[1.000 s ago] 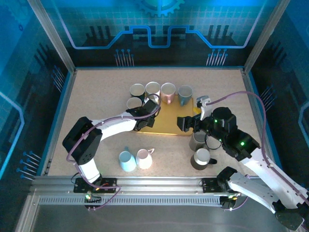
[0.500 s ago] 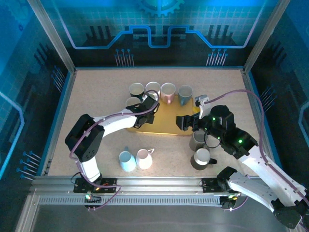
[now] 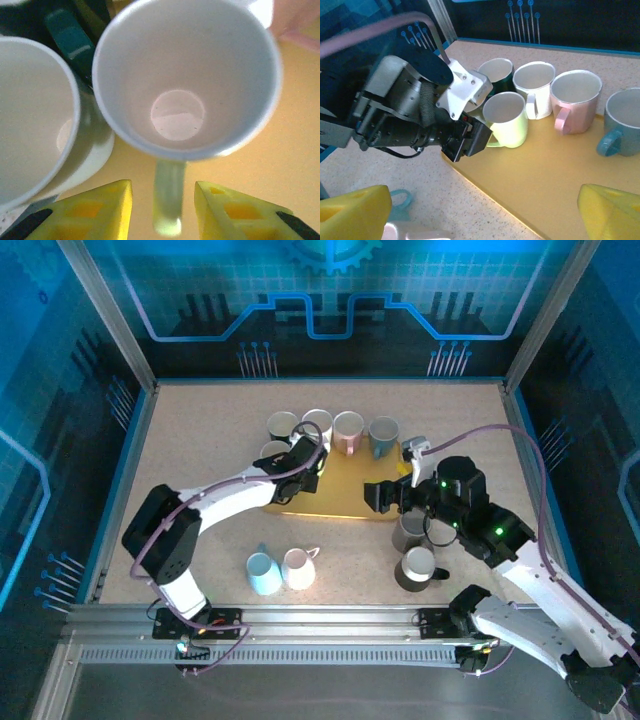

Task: Turn the mug right side up

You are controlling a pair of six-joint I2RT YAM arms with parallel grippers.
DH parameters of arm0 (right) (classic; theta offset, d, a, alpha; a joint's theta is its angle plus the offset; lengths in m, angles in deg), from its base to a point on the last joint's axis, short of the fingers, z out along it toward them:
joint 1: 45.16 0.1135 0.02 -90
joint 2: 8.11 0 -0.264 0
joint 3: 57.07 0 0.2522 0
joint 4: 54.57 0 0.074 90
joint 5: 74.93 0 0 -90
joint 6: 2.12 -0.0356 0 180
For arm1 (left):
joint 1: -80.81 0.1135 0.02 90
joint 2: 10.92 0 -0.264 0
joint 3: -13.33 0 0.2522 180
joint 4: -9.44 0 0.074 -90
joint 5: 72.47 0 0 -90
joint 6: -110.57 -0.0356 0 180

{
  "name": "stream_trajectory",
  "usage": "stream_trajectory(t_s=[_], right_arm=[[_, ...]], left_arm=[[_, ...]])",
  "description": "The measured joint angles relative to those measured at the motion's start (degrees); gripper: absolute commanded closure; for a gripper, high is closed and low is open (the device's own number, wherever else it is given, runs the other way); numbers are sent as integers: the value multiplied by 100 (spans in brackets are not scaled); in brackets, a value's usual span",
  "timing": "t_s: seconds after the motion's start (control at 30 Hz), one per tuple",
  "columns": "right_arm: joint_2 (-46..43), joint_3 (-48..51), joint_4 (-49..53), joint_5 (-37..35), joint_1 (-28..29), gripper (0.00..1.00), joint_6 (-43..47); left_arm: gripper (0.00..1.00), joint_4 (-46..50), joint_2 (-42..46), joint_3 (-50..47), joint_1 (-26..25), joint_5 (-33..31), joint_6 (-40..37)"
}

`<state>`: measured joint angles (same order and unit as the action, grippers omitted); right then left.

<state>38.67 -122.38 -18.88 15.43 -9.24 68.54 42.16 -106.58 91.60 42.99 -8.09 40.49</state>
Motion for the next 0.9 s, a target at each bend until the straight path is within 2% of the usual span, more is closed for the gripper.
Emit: stream_trajectory(t_s=[0.23,0.37,0.47,0.53,0.67,0.77,0.9], right_arm=[[619,-492,234,619,127,8,986],[1283,-881,337,616,850,7,2286],[1794,-1104,573,610,1655,4,3818],[2214,-1322,944,608,2120,3,4916],[3296,-2033,1882,378,2702,1,6542],[4044,-2583,2468,302,2924,0,7213],[4756,-3305,3088,260,3093,0,7630]], left_arm=[[59,573,1366,-179,-103,439,116],[54,1045,2166,-179,-103,756,79],[51,1460,2820,-184,-96,905,37],[50,1711,3309,-223,-59,981,-13],[49,2092,4260,-472,131,1093,-35],[48,2334,4854,-754,273,1104,-31],[47,2542,5499,-1113,358,942,-33]])
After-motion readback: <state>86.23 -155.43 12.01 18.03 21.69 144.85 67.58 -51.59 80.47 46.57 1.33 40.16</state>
